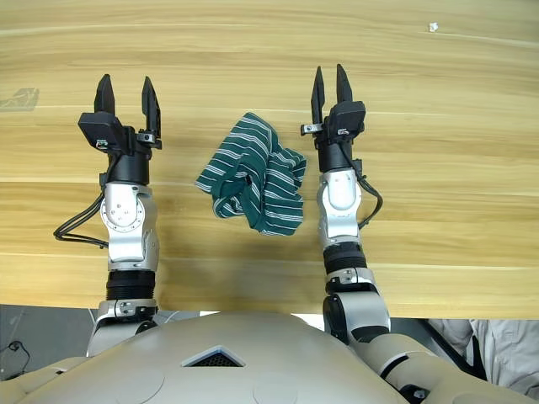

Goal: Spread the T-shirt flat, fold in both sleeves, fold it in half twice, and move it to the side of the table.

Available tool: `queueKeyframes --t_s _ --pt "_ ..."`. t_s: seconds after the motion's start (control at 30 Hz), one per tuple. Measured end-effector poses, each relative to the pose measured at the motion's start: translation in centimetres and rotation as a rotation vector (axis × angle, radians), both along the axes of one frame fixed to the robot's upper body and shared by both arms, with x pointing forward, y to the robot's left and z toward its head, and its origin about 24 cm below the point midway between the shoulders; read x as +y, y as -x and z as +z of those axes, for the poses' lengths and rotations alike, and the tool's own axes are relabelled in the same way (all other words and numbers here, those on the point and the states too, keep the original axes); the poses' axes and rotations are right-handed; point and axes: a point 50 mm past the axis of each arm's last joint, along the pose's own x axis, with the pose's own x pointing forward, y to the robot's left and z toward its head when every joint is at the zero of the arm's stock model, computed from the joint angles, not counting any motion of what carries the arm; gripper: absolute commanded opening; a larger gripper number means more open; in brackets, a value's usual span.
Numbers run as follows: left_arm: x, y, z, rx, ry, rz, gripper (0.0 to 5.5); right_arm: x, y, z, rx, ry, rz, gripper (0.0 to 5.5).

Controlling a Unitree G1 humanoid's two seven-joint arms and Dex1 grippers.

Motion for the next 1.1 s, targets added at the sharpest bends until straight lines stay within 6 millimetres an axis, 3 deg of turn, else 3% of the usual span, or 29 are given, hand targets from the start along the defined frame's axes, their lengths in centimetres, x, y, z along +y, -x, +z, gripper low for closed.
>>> queueKeyframes --t_s 0.17,0.27,0.37,0.53,0.63,0.87,0.97,1.1 --pt "0.0 0.1 0.4 -0.027 -0.054 -0.015 3.16 0.3 0.2 0.2 -0.014 -0.005 0.065 1.68" --pt "1.3 1.1 2.4 -0.108 -0.163 -0.048 3.57 -0.2 1.4 0.9 -0.055 0.006 0.152 2.13" --pt "1.5 3.0 1.6 -0.034 -0.349 -0.208 3.91 -1.6 3.3 0.8 -0.039 0.047 0.214 2.37" --pt "2.3 6.2 0.1 0.103 -0.71 -0.598 3.91 -2.0 9.4 -0.4 0.132 0.113 0.63 2.37" --pt "2.7 6.9 -0.5 0.167 -0.794 -0.746 3.91 -2.2 11.0 -0.2 0.181 0.147 0.769 2.37" --pt "2.6 4.8 -2.5 0.242 -1.01 -0.858 3.91 -1.6 14.2 -2.2 0.366 0.34 1.021 2.37" --pt "2.0 3.3 -2.8 0.208 -1.135 -0.831 3.91 -1.5 14.1 -2.6 0.379 0.41 1.022 2.37" --pt "1.0 2.5 -2.8 0.144 -1.166 -0.807 3.91 -1.1 14.1 -3.3 0.384 0.49 1.014 2.37"
